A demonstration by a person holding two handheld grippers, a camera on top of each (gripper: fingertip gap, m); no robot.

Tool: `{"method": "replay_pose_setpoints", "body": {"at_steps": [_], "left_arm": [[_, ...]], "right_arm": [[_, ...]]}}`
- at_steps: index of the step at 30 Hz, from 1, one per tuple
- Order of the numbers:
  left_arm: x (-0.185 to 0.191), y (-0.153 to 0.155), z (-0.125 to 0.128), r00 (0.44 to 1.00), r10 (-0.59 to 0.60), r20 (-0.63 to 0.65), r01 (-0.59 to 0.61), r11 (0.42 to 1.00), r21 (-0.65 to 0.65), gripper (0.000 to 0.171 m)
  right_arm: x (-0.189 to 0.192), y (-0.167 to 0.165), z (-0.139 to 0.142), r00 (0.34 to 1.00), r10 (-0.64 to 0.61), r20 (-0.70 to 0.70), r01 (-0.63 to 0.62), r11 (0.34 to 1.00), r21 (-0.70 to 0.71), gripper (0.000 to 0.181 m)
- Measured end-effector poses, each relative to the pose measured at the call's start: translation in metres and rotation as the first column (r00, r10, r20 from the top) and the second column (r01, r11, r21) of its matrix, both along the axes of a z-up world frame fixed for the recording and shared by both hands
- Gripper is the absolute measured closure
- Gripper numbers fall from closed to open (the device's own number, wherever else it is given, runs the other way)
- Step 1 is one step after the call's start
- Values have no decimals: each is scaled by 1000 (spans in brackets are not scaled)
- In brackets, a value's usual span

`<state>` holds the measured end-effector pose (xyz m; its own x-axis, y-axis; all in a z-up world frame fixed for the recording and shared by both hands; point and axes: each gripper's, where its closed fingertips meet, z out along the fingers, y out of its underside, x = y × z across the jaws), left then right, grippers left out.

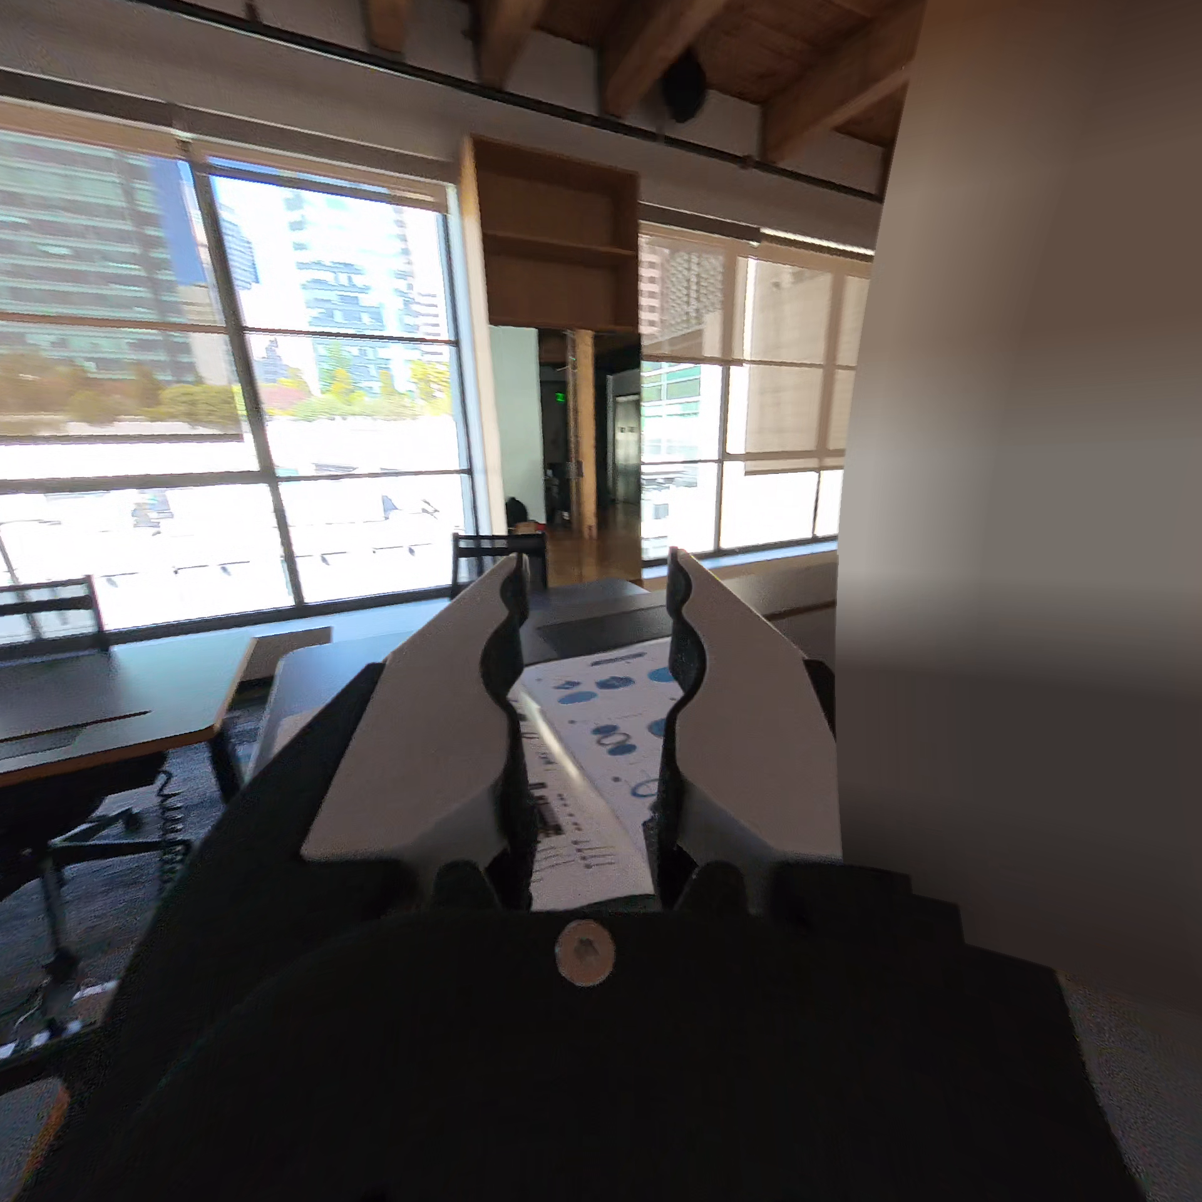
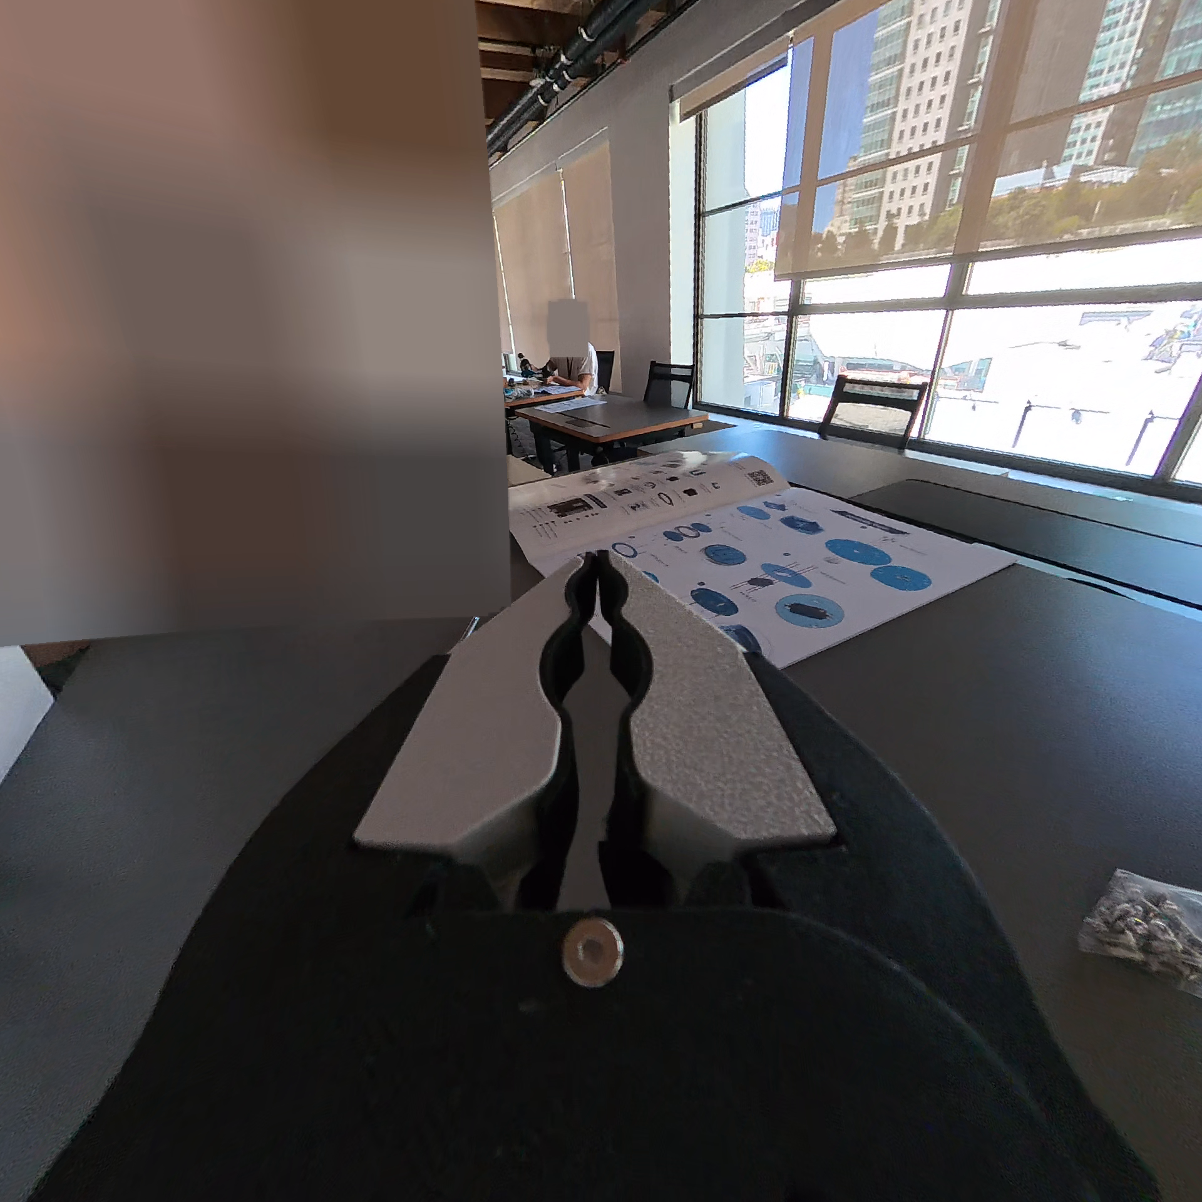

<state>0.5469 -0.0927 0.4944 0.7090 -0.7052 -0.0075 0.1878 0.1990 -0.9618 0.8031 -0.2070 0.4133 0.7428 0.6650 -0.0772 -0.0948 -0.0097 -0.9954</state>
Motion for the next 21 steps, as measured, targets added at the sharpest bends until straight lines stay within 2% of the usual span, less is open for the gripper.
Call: {"method": "replay_pose_setpoints", "body": {"at_steps": [1,4,6,11,16,21], "left_arm": [[-14,8,3,998,45,35,-45,999,-6,134],[-36,21,3,989,97,110,-93,995,-47,136],[-39,26,-2,988,114,105,-108,992,-65,136],[-26,28,-15,993,110,33,-108,991,-78,136],[-11,24,-23,997,71,-27,-73,993,-97,133],[5,22,-34,989,52,-140,-66,993,-99,129]], "right_arm": [[0,-1,0,1000,8,-9,-8,1000,-5,181],[-1,2,-1,1000,18,-24,-18,1000,-16,181],[-6,2,-6,999,48,-23,-49,998,-49,181],[-11,4,-16,997,71,10,-70,994,-86,181],[-9,5,-16,998,68,-8,-69,993,-99,181],[-7,7,-16,998,64,-28,-67,991,-112,181]]}}
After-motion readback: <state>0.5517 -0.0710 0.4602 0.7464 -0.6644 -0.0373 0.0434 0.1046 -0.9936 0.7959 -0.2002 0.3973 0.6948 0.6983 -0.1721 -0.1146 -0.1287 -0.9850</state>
